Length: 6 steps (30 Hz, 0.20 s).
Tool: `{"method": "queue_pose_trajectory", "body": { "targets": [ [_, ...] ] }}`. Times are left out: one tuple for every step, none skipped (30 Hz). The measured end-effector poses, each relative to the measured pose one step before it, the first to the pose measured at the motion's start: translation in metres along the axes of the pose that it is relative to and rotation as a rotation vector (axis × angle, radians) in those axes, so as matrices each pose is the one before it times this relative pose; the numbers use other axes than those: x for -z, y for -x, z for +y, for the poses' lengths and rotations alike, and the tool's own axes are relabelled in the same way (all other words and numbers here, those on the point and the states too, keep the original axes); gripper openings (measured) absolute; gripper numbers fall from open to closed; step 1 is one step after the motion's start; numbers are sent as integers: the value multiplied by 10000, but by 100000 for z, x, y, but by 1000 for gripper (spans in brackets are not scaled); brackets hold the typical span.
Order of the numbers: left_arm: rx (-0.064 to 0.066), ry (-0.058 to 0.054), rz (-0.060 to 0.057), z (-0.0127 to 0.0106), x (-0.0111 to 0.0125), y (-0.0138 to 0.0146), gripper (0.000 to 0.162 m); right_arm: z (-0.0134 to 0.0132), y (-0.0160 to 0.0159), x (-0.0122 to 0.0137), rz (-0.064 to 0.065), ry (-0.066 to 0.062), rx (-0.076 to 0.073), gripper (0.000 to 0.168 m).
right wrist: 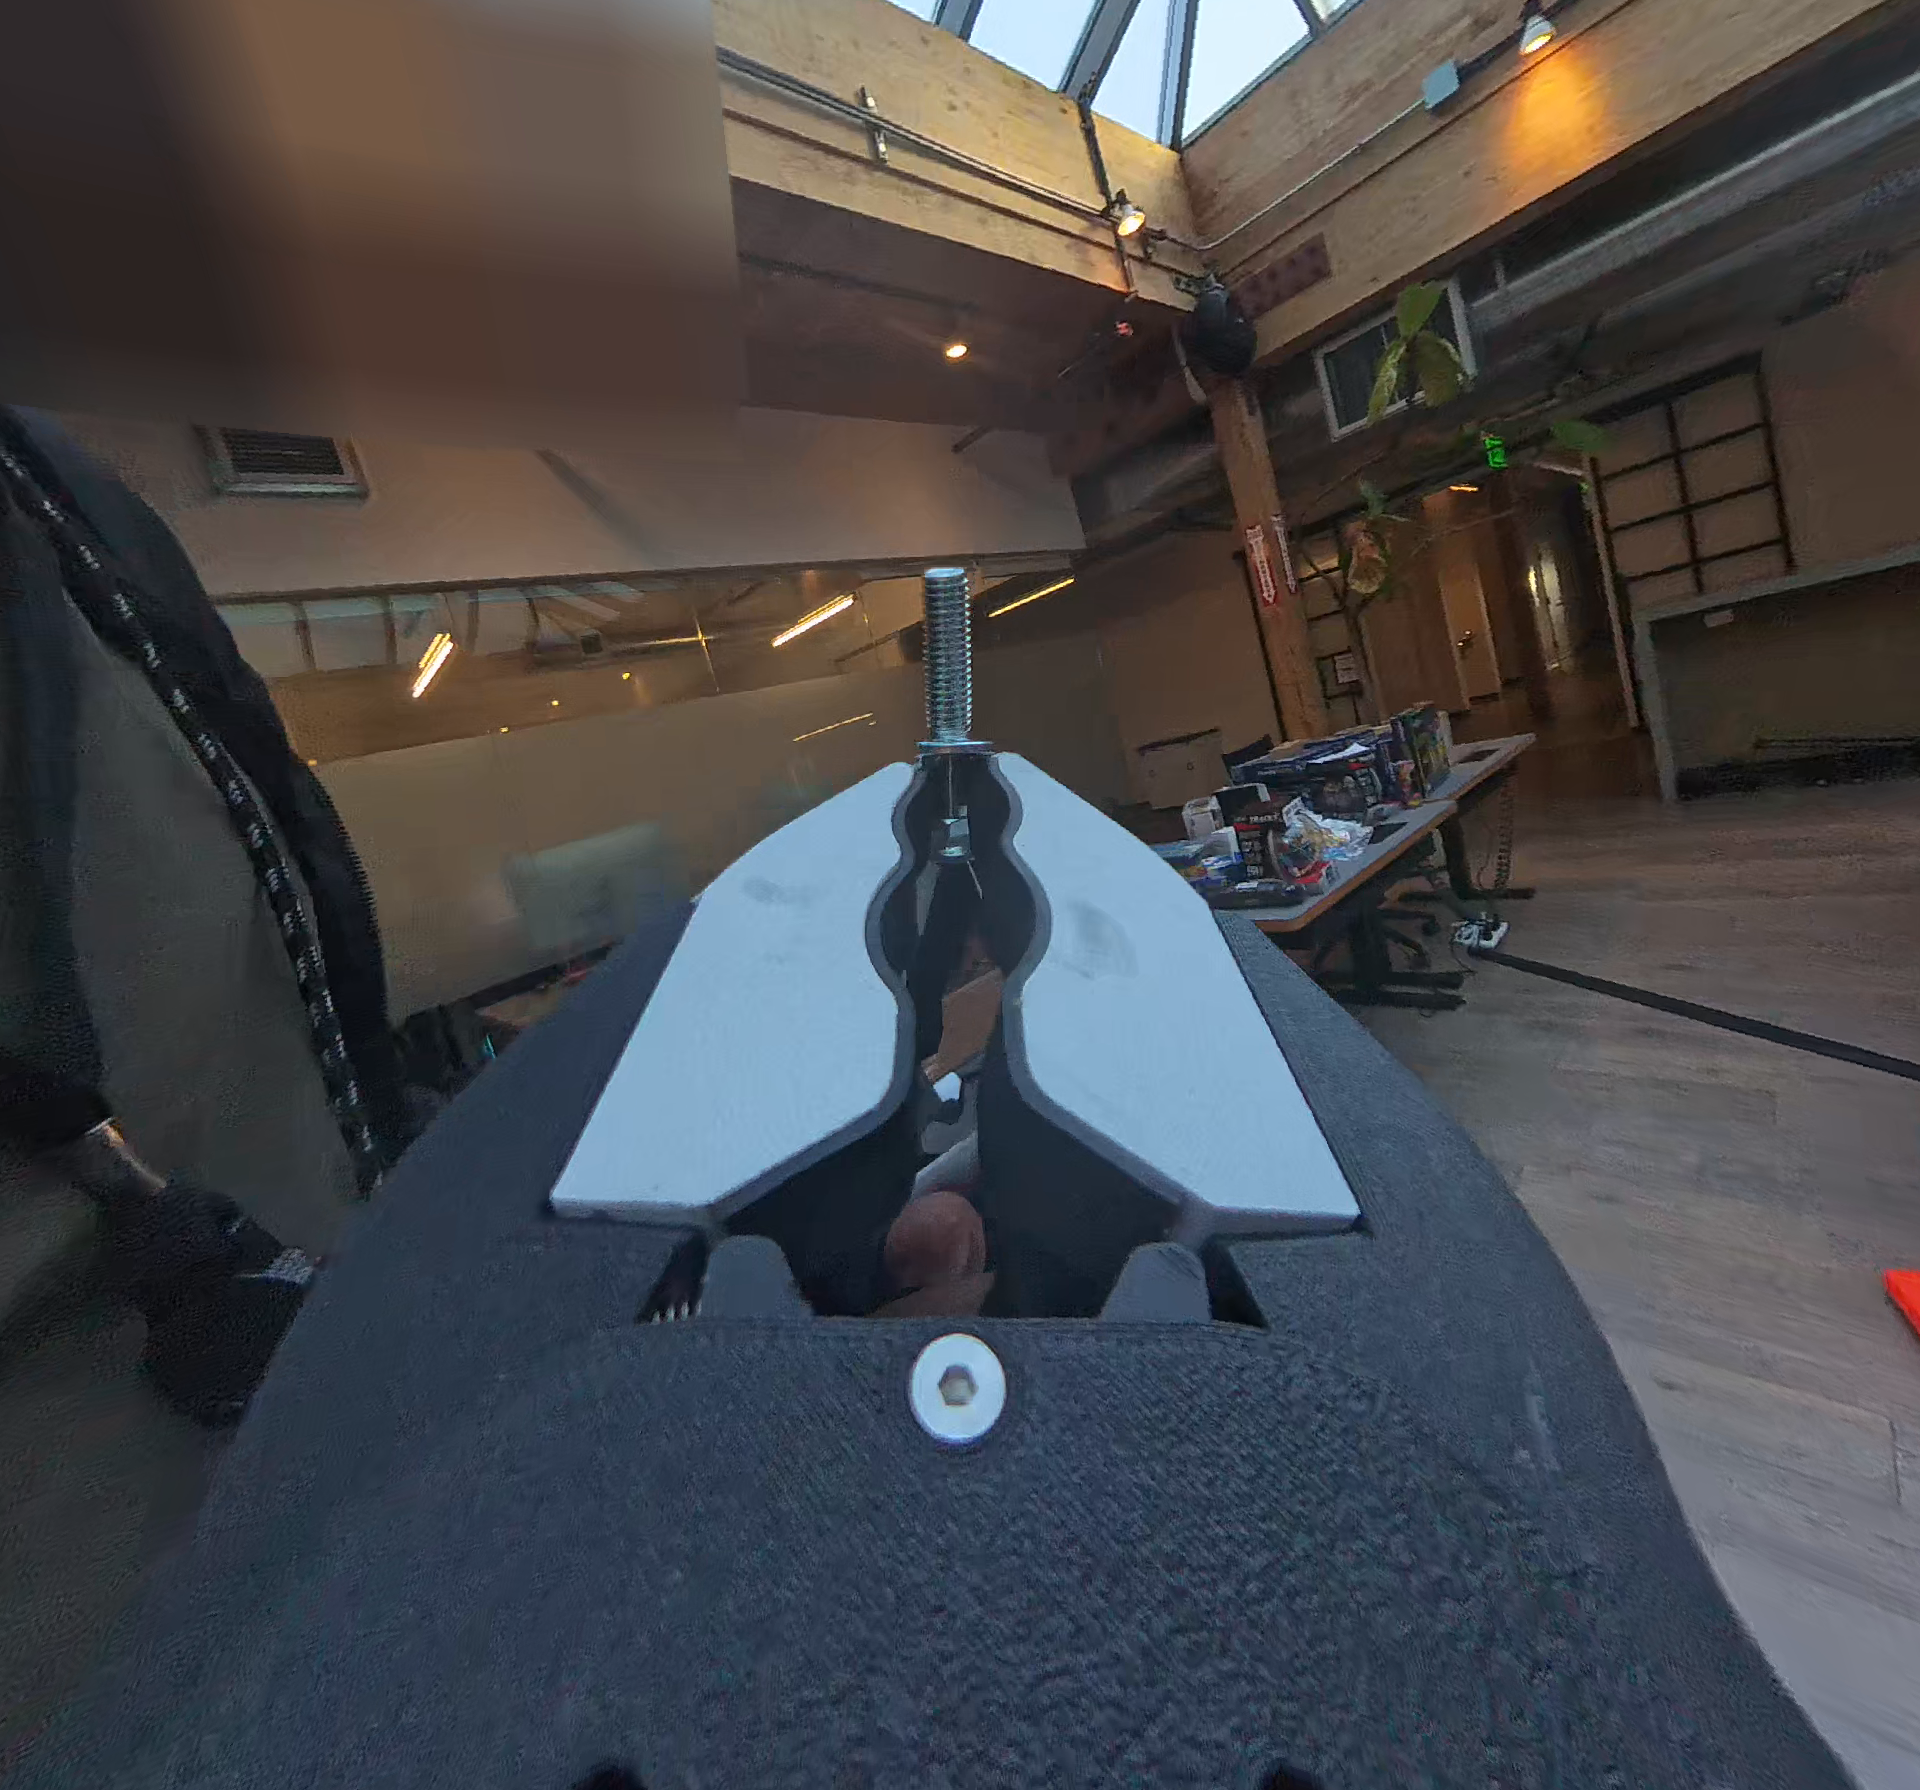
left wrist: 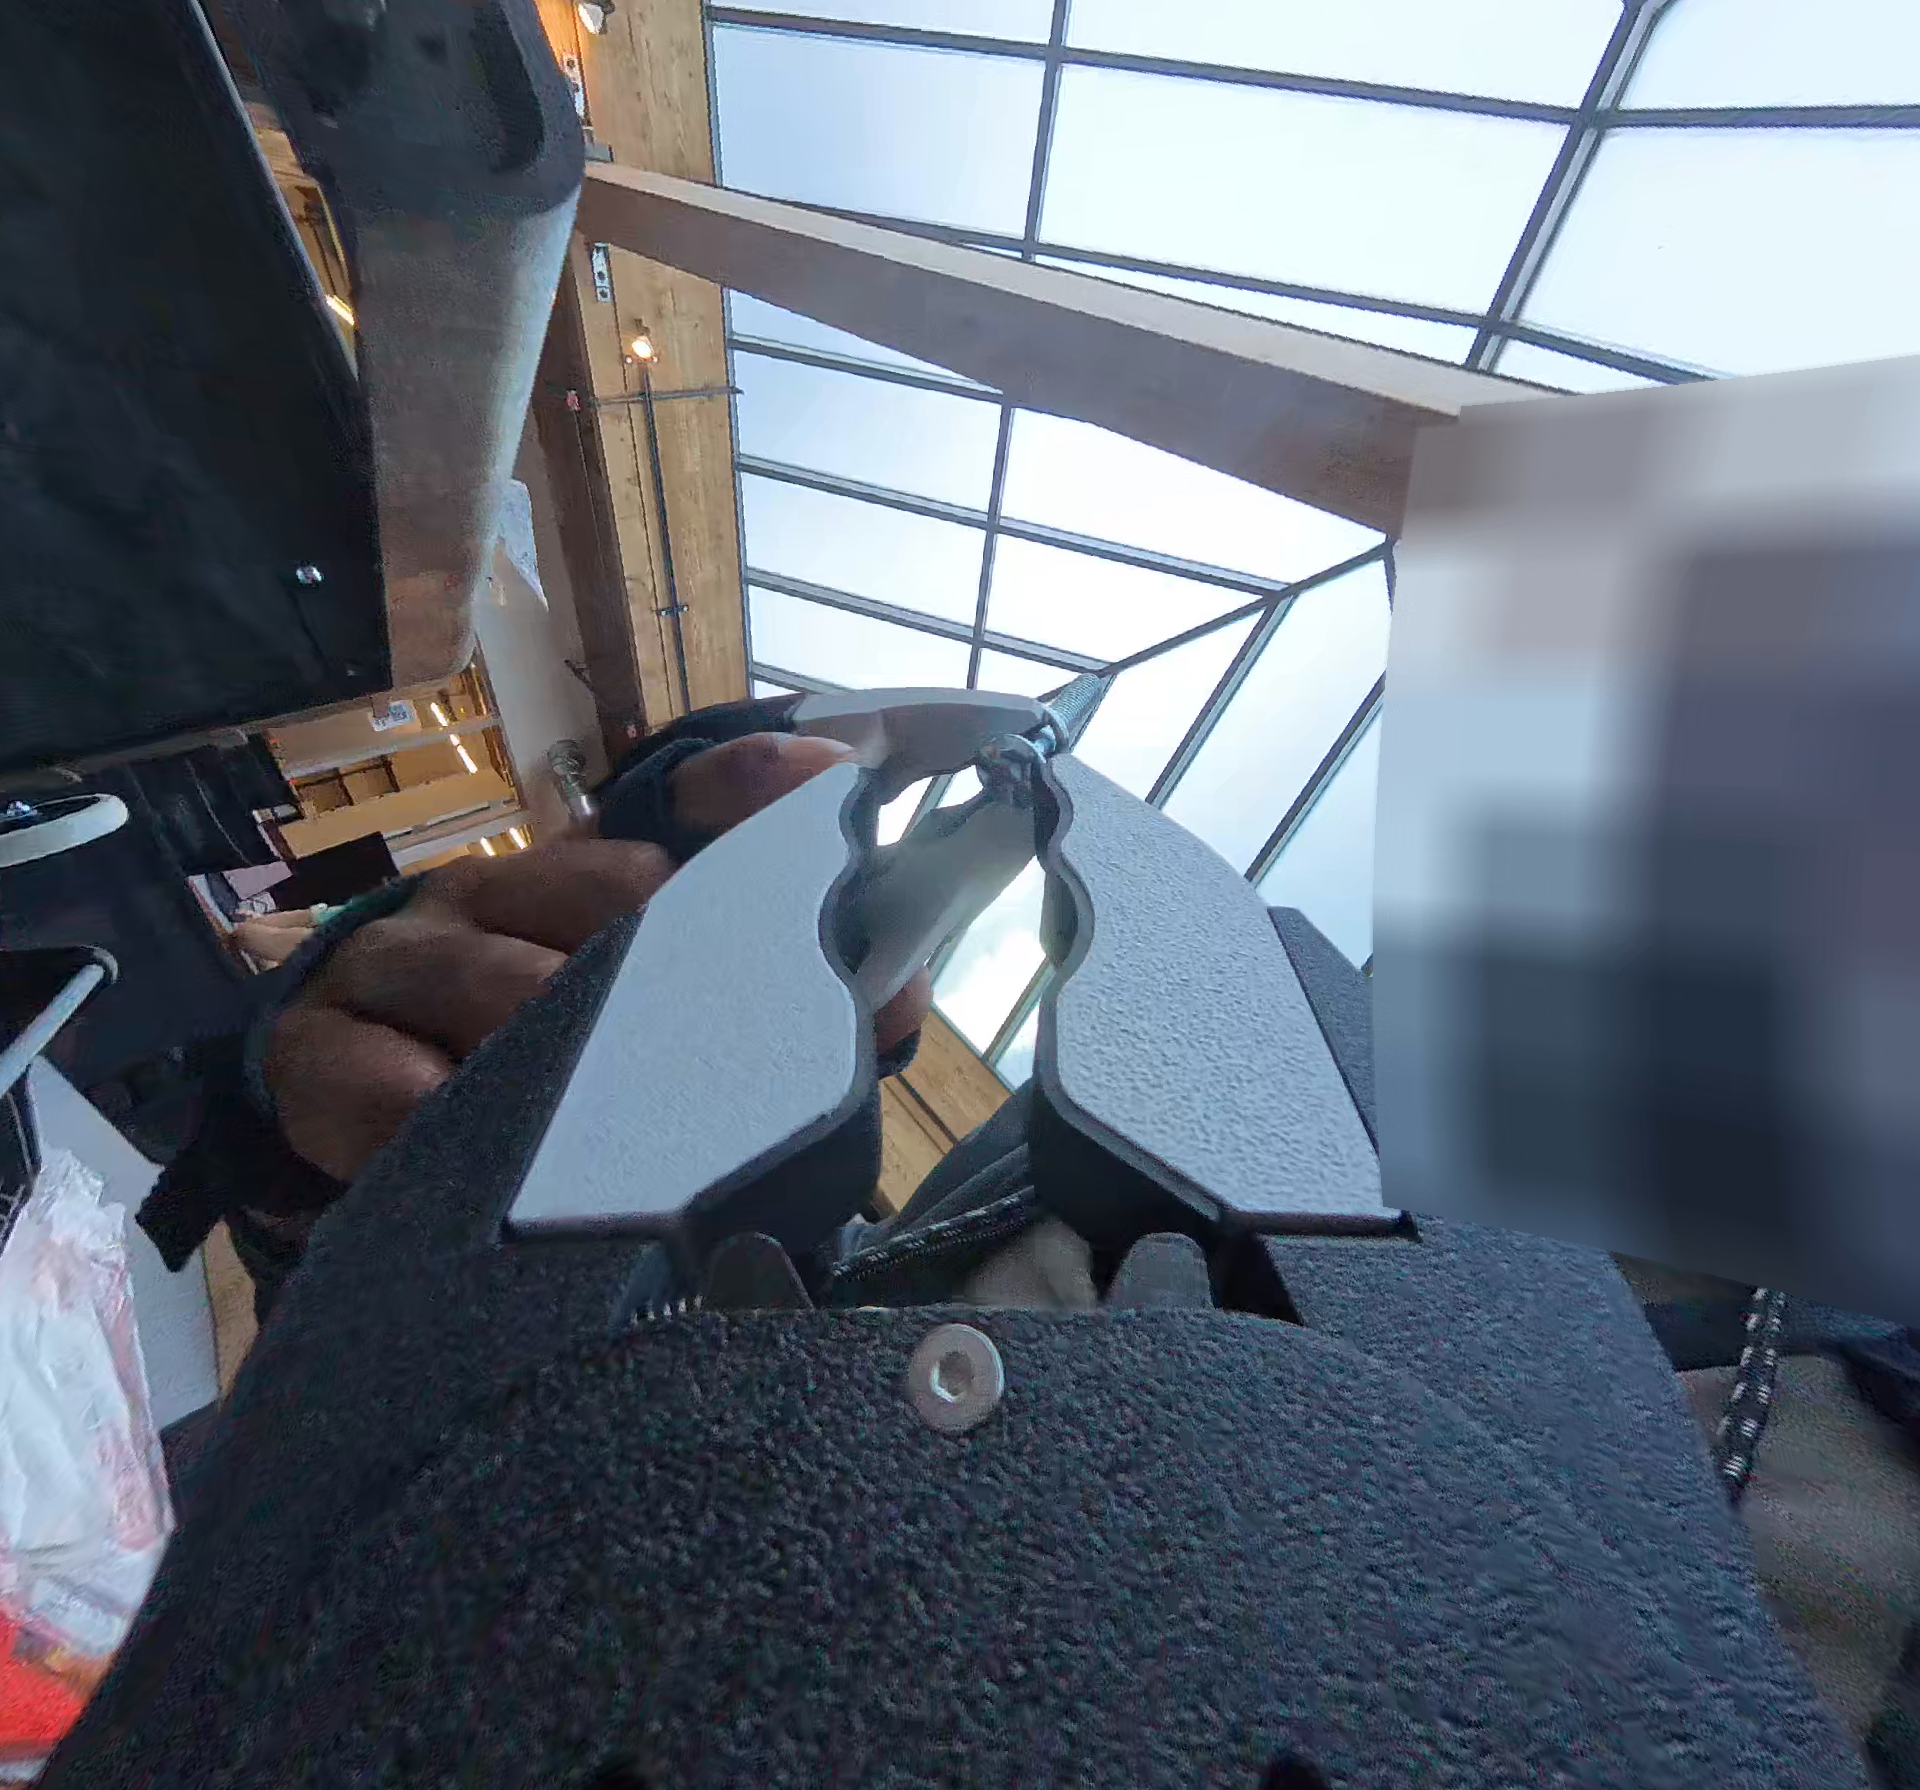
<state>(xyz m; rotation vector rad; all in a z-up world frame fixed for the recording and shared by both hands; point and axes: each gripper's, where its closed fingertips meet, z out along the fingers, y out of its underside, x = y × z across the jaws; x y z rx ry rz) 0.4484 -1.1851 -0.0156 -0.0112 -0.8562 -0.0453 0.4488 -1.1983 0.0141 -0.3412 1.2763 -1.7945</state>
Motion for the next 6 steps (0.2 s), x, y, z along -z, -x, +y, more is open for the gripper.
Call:
{"method": "queue_pose_trajectory", "body": {
  "targets": [
    [159,-52,66,-974,313,-102,29,633,-768,-977,-61,205,141,10],
    [159,-43,72,-1093,185,-42,29,540,-826,-814,-27,173,122,10],
    [136,-18,46,-1180,90,54,28,463,-1024,-668,33,127,144,10],
    [94,-19,-2,-1300,44,189,28,409,-1117,-457,59,44,132,10],
    [53,40,-72,-1307,-35,411,29,349,-1184,-257,33,-4,46,10],
    [62,46,-101,-1346,-113,574,28,248,-1327,-216,34,-15,25,10]
  ]
}}
